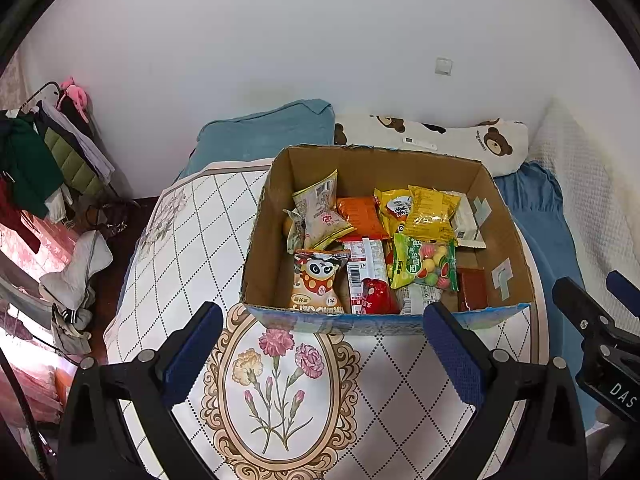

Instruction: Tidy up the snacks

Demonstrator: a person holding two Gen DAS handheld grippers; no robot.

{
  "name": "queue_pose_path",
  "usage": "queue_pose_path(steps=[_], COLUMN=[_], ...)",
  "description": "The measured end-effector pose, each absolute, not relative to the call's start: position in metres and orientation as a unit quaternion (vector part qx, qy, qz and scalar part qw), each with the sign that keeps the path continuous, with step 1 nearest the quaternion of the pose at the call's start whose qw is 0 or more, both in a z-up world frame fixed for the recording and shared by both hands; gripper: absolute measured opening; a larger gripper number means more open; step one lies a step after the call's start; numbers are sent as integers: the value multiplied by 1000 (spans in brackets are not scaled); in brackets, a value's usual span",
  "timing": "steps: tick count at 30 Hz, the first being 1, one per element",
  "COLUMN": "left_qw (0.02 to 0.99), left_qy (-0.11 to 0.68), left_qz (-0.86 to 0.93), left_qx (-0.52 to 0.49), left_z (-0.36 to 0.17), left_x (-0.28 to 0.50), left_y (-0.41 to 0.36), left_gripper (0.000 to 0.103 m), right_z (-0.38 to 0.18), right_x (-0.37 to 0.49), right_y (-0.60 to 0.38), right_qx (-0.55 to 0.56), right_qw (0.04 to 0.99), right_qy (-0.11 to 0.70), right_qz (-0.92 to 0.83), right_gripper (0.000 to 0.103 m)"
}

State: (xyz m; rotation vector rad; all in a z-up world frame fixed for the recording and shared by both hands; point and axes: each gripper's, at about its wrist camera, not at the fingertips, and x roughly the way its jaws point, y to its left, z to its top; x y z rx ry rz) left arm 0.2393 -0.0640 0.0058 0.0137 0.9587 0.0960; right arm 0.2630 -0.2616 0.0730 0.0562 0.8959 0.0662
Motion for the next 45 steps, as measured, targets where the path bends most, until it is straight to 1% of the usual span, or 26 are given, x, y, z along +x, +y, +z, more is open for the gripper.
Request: queue_pose_path(steps=[45], left_qw=[888], left_qy=[457], left_qz=[49], left_qx=[7], left_z=[11], left_x=[236], left_y=[-59], left_gripper=[102], right_z=[74], right_x=[262], right_y=[-256], right_qx=[28], right_qw=[901], right_qy=[430], right_qz=[48], right_gripper=[103])
